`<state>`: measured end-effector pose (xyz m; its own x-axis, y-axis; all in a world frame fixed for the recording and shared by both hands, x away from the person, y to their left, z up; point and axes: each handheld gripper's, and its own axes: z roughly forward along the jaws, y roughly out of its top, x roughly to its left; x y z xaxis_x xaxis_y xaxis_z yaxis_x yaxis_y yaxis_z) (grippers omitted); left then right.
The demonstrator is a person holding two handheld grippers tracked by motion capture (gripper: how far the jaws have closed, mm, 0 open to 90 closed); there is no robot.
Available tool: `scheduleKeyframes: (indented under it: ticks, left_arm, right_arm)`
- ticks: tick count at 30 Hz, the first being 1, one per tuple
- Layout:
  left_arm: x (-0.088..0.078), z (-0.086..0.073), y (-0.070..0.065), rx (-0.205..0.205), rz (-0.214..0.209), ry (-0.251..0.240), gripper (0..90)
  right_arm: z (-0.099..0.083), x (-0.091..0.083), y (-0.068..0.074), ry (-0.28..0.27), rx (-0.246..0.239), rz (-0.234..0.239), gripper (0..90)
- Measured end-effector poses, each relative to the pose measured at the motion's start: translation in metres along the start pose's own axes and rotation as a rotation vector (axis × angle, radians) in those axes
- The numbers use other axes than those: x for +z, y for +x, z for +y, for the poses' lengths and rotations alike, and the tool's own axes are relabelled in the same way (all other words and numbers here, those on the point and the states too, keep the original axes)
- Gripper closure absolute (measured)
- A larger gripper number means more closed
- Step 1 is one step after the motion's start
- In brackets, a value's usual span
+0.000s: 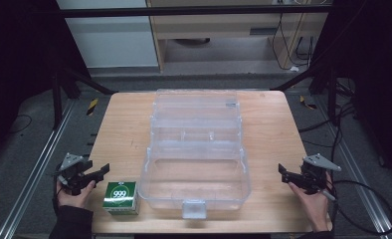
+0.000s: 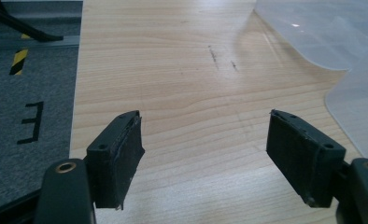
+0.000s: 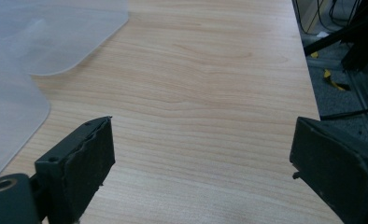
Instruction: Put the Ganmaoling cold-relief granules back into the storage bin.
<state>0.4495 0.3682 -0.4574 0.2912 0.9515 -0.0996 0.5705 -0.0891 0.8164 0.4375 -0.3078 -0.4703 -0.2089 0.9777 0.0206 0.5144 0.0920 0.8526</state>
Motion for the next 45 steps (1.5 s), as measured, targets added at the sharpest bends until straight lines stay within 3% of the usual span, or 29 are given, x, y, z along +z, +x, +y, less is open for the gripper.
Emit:
scheduleKeyframes:
  ticks: [7,15,25,29,36,45]
  left_arm:
    - [-0.010,0.014,-0.006,0.069,-0.091,-0.007,25.8]
    - [-0.022,0.027,-0.009,0.168,-0.172,0.033,24.8]
    - [-0.051,0.063,-0.007,0.250,-0.258,0.040,24.8]
    - [-0.057,0.074,-0.009,0.290,-0.314,0.058,24.3]
    - [-0.062,0.084,-0.017,0.401,-0.380,0.100,22.7]
    - [-0.062,0.088,-0.026,0.542,-0.399,0.156,20.4]
  right_arm:
    - [-0.003,-0.005,0.007,-0.007,-0.018,0.019,7.0]
    - [-0.005,-0.008,0.008,-0.010,-0.025,0.019,7.3]
    - [-0.006,-0.007,0.010,-0.002,-0.043,0.020,7.2]
    - [-0.006,-0.006,0.010,-0.002,-0.053,0.020,7.1]
    - [-0.007,-0.005,0.011,-0.001,-0.072,0.017,6.4]
    - [-0.007,-0.005,0.012,0.004,-0.087,0.018,6.0]
